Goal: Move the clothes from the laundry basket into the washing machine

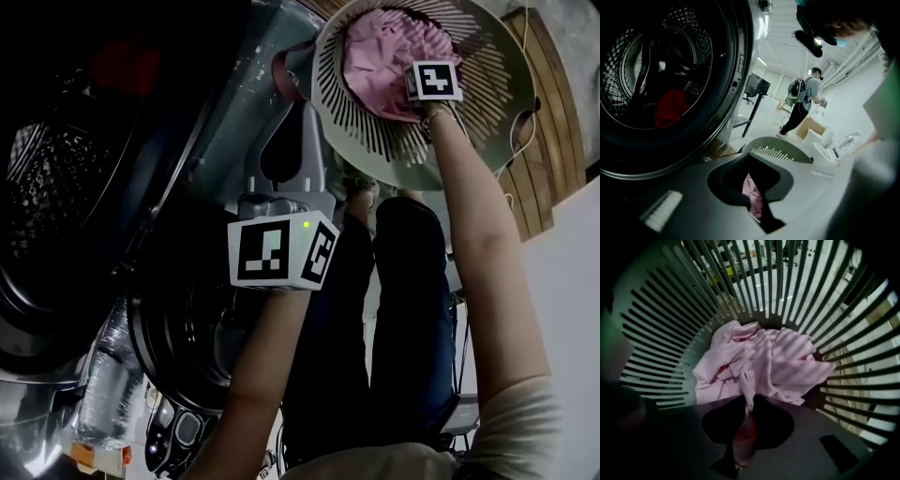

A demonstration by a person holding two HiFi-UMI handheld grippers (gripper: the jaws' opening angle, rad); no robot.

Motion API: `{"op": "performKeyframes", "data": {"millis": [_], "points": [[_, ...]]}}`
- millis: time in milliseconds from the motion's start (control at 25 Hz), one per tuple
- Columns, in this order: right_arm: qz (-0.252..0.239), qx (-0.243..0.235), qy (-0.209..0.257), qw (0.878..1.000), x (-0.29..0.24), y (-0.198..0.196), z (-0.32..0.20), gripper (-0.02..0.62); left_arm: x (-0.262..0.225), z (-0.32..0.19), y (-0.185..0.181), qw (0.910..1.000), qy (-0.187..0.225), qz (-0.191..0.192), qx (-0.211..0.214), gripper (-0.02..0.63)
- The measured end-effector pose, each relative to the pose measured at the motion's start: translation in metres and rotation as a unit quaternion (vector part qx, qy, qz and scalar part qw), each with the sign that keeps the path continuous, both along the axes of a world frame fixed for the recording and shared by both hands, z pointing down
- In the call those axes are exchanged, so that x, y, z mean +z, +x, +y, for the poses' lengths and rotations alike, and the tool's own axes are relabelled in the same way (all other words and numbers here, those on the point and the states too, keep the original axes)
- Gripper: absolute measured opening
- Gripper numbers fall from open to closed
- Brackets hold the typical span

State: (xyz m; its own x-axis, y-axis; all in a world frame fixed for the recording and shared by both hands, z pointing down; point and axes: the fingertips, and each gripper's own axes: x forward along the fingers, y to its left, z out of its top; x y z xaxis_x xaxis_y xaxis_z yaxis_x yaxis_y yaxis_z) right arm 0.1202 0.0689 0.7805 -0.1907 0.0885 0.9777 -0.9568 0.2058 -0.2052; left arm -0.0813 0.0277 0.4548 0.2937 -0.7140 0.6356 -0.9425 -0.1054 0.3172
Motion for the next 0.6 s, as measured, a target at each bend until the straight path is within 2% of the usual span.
{"op": "performKeyframes", "data": {"millis": [120,240,280,360,440,600], "points": [[-0.063,0.05,0.034,0.996,-0.039,-0.015,-0.014,0.051,-0.002,0.01,0.008,0.9996,-0.012,0.025,0.001,0.012],[-0.112,0.067,0.079,0.988,-0.098,-0.023,-0.026,0.049,-0.012,0.024,0.021,0.999,-0.019,0.036,0.018,0.022],[-0.129,0.065,0.091,0.985,-0.119,-0.026,-0.029,0.049,-0.017,0.026,0.027,0.9985,-0.02,0.044,0.025,0.067],[-0.165,0.055,0.117,0.978,-0.165,-0.033,-0.031,0.049,-0.024,0.032,0.041,0.9966,-0.031,0.065,0.042,0.267],[-0.197,0.051,0.145,0.968,-0.214,-0.037,-0.03,0.049,-0.029,0.038,0.056,0.9939,-0.044,0.065,0.077,0.294],[-0.255,0.047,0.194,0.946,-0.308,-0.04,-0.03,0.049,-0.036,0.042,0.087,0.9845,-0.047,0.04,0.164,0.346]]}}
